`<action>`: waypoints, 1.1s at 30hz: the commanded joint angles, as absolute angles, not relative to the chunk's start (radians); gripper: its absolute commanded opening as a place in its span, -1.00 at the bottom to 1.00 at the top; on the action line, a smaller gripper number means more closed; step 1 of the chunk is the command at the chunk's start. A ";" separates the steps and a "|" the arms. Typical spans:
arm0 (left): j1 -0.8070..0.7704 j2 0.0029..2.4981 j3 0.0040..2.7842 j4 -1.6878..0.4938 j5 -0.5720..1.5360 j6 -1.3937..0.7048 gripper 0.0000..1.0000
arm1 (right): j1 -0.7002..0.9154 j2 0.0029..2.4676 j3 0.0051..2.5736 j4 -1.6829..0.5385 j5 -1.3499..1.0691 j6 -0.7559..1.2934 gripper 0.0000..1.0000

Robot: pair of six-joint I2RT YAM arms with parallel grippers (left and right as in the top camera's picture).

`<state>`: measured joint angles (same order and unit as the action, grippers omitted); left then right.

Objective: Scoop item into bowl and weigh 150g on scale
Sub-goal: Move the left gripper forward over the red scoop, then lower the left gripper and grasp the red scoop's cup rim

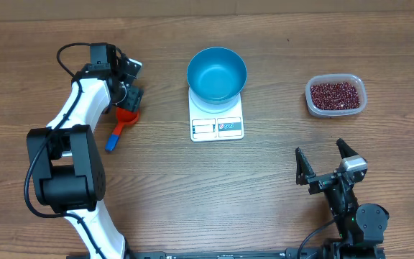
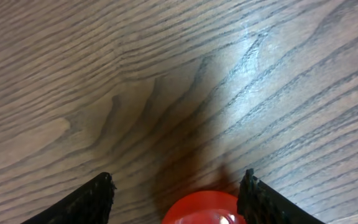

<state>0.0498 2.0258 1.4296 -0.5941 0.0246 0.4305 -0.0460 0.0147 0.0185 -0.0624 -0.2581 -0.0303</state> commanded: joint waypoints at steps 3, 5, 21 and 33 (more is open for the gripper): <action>0.067 2.039 1.464 -0.590 0.019 0.463 0.32 | -0.051 0.003 0.008 -0.057 -0.255 -0.031 1.00; 0.067 2.033 1.496 -0.616 0.019 0.463 0.34 | -0.052 0.003 0.008 -0.057 -0.255 -0.031 1.00; 0.077 2.034 1.705 -0.963 0.025 0.464 0.40 | -0.051 0.003 0.008 -0.057 -0.255 -0.031 1.00; 0.118 2.041 1.621 -0.910 0.028 0.414 0.31 | -0.051 0.003 0.008 -0.057 -0.255 -0.031 1.00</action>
<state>0.1123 2.0258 1.6409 -0.9241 0.0216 0.4438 -0.0460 0.0147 0.0185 -0.0631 -0.2584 -0.0307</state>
